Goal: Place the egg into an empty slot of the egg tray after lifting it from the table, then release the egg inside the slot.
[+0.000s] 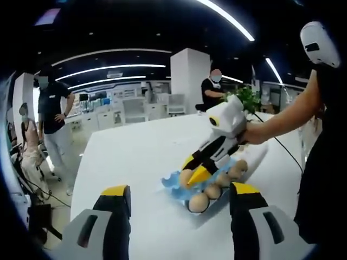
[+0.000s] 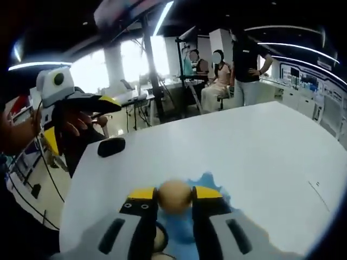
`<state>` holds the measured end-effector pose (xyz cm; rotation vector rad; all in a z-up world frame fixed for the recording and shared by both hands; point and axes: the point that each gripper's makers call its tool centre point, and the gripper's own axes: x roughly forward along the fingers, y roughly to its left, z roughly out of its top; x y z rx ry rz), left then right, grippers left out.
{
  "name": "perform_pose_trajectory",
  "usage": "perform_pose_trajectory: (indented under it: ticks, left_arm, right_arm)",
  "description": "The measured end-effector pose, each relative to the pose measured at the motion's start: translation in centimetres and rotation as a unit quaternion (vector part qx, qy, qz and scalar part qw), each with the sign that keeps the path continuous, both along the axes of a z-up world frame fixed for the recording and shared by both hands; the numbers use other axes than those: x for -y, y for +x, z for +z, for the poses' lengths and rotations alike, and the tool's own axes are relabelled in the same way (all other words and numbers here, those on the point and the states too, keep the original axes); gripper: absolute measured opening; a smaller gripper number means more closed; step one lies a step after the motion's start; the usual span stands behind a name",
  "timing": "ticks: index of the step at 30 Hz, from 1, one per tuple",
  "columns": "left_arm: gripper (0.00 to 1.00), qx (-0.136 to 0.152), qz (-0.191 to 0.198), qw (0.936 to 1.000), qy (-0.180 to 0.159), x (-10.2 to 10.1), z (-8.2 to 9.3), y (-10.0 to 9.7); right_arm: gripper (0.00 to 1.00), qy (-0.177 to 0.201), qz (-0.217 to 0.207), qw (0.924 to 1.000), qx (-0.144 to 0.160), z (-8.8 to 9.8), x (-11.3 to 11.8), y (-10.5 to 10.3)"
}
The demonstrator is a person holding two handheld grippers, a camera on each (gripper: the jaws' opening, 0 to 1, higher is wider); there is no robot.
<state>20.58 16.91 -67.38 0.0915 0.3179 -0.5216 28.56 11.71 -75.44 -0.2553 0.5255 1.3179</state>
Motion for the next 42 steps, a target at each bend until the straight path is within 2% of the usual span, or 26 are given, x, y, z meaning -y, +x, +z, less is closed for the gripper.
perform_pose_trajectory:
  ticks: [22,42]
  left_arm:
    - [0.74,0.004,-0.003,1.0,0.0,0.1,0.2,0.3]
    - [0.74,0.005,0.002,1.0,0.002,-0.4,0.2,0.0]
  right_arm:
    - [0.25,-0.029,0.008,0.9995,0.0,-2.6,-0.8,-0.4]
    - [0.26,-0.018,0.014,0.9996,0.015,-2.6,-1.0,-0.1]
